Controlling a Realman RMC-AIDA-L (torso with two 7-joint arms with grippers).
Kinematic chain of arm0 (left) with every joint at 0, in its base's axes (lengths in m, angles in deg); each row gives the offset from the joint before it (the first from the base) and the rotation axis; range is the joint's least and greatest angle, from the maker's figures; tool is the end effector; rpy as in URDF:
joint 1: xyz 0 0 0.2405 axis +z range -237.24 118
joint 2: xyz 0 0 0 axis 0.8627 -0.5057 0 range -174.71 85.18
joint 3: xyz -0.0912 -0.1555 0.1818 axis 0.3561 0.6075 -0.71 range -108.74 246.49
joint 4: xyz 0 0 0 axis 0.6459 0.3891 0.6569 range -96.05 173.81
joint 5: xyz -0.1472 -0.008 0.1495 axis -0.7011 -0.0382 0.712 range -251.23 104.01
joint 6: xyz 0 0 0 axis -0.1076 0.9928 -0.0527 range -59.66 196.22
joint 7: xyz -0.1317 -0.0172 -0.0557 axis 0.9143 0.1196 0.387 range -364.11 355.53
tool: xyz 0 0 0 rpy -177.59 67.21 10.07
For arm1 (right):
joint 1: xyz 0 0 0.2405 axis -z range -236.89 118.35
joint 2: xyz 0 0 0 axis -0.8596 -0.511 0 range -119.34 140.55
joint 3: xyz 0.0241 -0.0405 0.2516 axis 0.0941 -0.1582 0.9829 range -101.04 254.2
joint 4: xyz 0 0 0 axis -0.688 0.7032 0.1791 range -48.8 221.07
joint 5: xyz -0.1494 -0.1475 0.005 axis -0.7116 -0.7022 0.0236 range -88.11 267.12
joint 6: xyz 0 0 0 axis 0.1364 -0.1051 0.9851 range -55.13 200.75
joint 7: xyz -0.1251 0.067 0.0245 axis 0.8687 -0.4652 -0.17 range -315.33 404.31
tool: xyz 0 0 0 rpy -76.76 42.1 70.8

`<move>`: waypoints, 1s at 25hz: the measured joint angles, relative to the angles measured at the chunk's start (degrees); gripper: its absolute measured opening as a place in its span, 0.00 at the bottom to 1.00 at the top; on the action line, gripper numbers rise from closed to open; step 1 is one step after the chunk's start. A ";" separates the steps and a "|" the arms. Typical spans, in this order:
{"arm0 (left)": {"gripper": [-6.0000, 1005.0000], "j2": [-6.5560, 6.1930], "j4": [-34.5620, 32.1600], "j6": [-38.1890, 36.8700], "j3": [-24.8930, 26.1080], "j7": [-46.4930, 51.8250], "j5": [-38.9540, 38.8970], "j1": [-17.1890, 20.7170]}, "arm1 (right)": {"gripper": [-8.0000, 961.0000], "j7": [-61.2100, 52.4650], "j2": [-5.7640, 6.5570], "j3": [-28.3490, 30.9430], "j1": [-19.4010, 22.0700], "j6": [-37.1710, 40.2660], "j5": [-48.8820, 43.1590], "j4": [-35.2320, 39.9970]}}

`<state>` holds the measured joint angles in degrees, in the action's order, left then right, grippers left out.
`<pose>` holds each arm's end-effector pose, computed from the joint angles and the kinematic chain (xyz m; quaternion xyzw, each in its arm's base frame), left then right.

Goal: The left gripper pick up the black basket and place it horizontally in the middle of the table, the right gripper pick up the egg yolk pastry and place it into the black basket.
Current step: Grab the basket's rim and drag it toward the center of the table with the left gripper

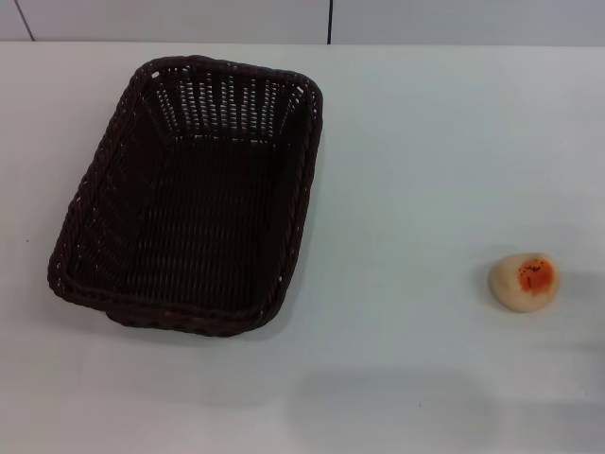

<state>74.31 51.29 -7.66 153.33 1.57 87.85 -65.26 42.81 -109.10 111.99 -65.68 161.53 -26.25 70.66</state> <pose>-0.4007 0.2259 0.0370 -0.6013 -0.2325 -0.2445 0.7243 0.3545 0.2146 0.0025 -0.5968 0.2101 0.3335 0.6989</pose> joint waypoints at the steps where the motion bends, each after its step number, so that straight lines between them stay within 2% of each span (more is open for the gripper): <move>1: 0.80 -0.02 0.00 -0.09 0.00 0.04 0.00 0.00 | 0.82 0.00 0.00 0.00 0.04 0.08 0.00 0.00; 18: 0.80 -0.30 -0.33 0.45 -1.76 0.03 0.32 -0.50 | 0.82 -0.15 0.02 0.01 -0.08 -0.12 -0.09 -0.04; 21: 0.80 -0.55 1.03 0.52 -1.76 0.05 0.37 -0.63 | 0.82 -0.17 0.07 0.01 -0.11 0.07 -0.09 -0.09; 25: 0.80 -1.10 6.62 3.09 -1.66 0.07 0.38 -0.20 | 0.82 -0.18 0.09 0.01 -0.19 0.06 -0.09 -0.15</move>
<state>73.21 57.91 -4.58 151.67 1.63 88.22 -65.46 42.63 -109.01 112.00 -65.86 161.58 -26.34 70.51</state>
